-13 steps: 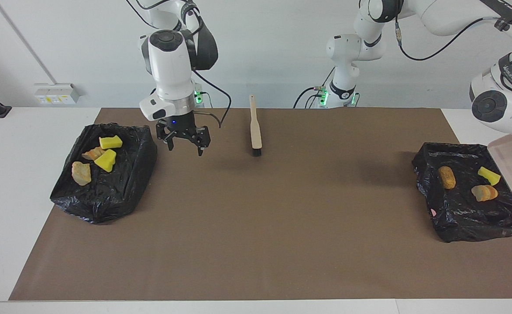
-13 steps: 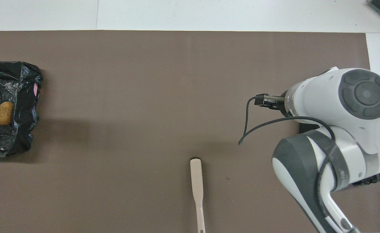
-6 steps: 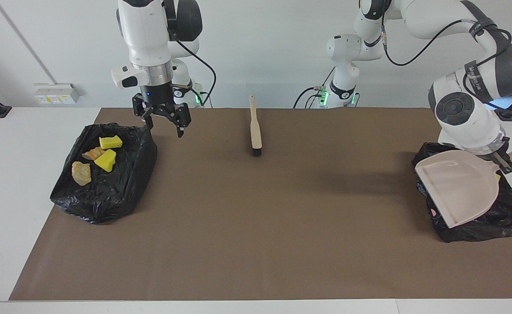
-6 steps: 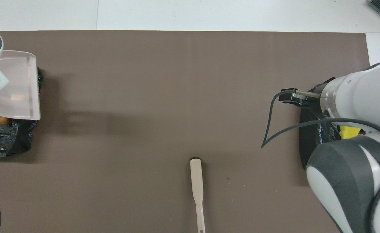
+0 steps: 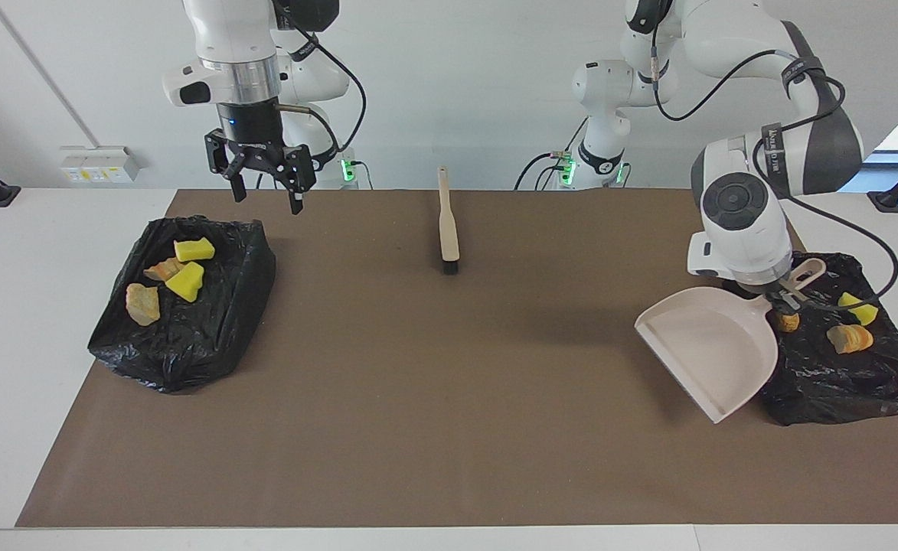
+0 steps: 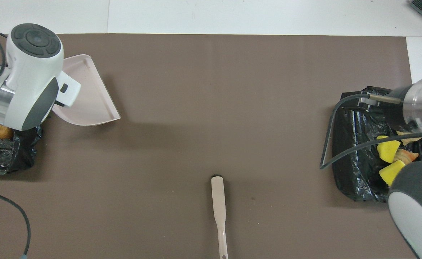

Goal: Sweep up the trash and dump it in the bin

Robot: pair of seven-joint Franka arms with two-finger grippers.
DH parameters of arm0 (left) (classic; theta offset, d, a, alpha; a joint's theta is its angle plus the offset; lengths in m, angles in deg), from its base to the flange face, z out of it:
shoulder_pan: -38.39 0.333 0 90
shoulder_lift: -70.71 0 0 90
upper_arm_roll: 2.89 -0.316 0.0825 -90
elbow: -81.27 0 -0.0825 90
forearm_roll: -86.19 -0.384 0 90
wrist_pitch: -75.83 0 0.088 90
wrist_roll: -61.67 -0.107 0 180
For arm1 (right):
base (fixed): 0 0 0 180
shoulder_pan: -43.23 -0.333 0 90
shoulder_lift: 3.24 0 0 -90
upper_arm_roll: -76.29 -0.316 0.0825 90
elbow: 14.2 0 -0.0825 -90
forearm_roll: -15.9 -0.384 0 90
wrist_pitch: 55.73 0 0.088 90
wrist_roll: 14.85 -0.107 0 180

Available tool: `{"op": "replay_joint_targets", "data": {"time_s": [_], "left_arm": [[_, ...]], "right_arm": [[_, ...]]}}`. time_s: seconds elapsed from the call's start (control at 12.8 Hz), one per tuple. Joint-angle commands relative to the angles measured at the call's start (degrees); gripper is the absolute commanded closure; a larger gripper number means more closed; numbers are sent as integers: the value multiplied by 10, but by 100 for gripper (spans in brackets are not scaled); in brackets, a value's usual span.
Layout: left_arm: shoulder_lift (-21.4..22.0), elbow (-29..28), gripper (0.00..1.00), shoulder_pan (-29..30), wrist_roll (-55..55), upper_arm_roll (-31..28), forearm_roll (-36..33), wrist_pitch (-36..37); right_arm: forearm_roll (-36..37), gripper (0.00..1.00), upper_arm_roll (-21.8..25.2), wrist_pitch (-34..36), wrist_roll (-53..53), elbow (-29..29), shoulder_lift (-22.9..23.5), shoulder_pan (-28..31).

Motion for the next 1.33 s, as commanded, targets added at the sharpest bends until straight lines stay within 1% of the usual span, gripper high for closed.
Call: {"op": "replay_joint_targets", "data": {"time_s": [0.0,0.16,0.31,0.47,0.55,0.62,0.7,0.78,0.94,1.09,1.25], "left_arm": [[-22,9,100,-2,125,45,61,26],[-27,9,100,-14,273,80,95,26],[-45,15,100,-17,378,115,122,19],[-73,44,100,-24,477,154,128,21],[-96,66,100,-38,513,164,130,24],[-127,98,100,-65,575,165,130,26],[-169,137,100,-87,642,165,131,26],[-200,172,100,-109,698,165,131,19],[-218,207,100,-125,735,166,150,12],[-222,209,100,-133,782,166,184,-29],[-226,208,100,-144,794,167,211,-53]], "right_arm": [[-2,0,19,43,50,-18,-1,8],[-2,0,47,76,86,-36,-1,8],[-3,0,73,101,128,-37,-1,8],[-10,0,94,122,141,-30,-9,6],[-24,0,99,129,141,-26,-8,7],[-27,0,106,133,142,-20,-9,12],[-33,0,108,137,147,-12,-9,19],[-49,0,108,137,147,-5,-9,20],[-58,0,109,131,160,-3,-8,20],[-58,0,109,125,171,-3,-8,19],[-58,0,109,119,234,3,-7,21]]}}
